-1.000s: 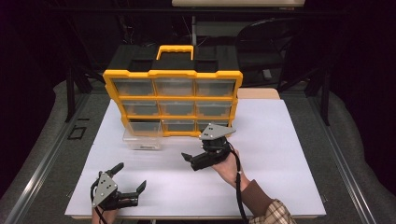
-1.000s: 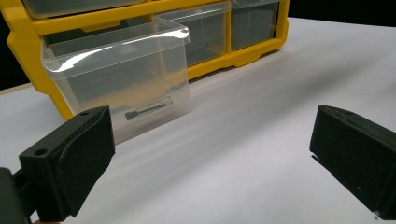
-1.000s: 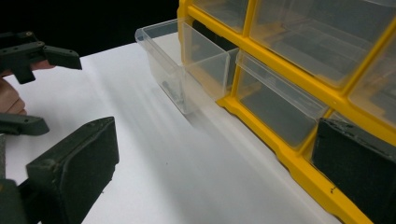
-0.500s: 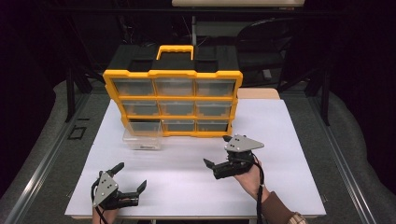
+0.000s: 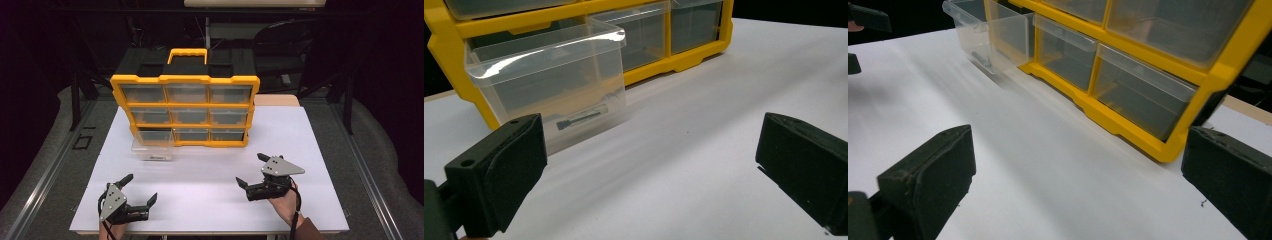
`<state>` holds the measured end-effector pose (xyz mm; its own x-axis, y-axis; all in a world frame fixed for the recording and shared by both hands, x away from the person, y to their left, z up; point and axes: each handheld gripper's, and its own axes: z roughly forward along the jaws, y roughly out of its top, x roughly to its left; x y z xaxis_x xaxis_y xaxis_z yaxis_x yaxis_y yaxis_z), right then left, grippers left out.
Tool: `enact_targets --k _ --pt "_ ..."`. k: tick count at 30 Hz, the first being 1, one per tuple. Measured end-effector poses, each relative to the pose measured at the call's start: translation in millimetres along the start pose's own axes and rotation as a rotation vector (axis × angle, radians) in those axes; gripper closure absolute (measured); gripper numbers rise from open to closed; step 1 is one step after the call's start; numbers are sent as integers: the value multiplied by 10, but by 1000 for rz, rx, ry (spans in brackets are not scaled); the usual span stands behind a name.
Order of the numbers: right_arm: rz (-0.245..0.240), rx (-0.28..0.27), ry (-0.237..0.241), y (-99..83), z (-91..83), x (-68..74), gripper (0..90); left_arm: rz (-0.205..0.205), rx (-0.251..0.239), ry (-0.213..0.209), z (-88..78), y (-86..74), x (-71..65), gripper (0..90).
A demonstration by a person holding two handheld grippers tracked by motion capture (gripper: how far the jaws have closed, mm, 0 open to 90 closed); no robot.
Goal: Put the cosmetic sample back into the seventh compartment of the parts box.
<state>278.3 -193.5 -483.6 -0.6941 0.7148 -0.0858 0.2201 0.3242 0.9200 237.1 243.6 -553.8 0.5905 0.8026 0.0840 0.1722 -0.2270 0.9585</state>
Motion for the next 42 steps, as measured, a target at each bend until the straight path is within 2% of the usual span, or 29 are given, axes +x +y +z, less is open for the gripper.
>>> enact_targets --k 13,27,39,42 --pt "1 -34 -70 -258 -275 -69 0 0 1 0 0 1 -1 0" --pt "21 -41 -119 -525 -456 -89 0 -3 1 -1 2 1 -3 0" --pt "23 -67 -157 -652 -587 -94 0 -2 3 -1 3 -1 -1 0" --pt "25 -83 -180 -722 -634 -96 0 1 5 0 4 -1 -1 0"
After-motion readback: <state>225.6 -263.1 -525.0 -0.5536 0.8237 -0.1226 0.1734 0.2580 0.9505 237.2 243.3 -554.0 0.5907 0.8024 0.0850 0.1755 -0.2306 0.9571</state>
